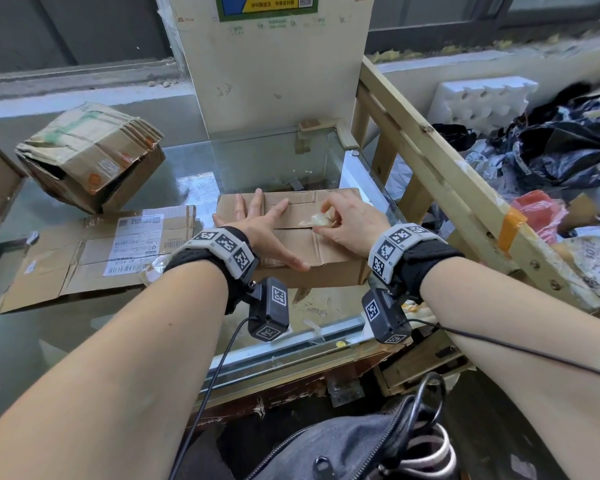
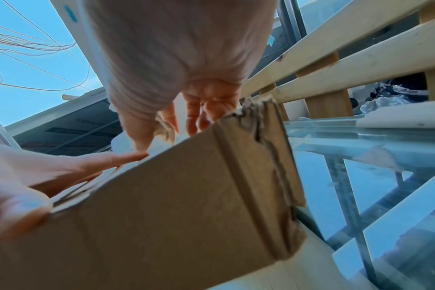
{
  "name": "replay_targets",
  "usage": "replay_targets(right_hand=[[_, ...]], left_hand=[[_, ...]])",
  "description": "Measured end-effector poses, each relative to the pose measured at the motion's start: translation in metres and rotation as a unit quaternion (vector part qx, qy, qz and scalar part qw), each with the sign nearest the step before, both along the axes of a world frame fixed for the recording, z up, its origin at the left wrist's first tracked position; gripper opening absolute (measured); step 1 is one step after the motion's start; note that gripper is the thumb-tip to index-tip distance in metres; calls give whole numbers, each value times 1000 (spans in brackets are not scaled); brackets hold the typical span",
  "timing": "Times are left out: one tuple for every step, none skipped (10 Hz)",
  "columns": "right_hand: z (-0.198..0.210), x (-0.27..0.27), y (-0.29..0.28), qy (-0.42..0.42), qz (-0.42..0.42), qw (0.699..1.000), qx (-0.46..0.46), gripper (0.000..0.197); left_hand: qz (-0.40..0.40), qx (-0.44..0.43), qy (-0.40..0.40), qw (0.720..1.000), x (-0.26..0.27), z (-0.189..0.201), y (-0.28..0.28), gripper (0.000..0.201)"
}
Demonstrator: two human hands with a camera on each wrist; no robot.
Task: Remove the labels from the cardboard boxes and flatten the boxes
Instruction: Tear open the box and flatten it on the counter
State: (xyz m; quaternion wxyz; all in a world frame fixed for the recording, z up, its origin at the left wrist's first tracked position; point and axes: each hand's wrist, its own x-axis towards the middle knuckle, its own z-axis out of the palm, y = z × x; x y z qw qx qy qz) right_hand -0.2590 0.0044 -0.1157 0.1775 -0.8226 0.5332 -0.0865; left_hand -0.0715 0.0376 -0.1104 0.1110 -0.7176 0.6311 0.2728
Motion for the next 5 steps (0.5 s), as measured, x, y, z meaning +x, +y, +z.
replay_targets(right_hand=[[5, 4, 3, -3, -18, 1000, 8, 47], [6, 6, 0, 37, 8, 999, 21, 50], [7, 8, -5, 75, 35, 996, 35, 32], [8, 7, -8, 67, 46, 996, 42, 22], [8, 7, -12, 56, 44, 996, 50, 23]], left_hand=[[3, 1, 0, 1000, -1, 1, 0, 135], [2, 2, -3, 1000, -1, 1, 0, 135], [2, 1, -2, 1000, -1, 2, 1, 135], [1, 3, 2, 1000, 0, 1, 0, 136], [2, 2, 2, 1000, 0, 1, 0, 136]])
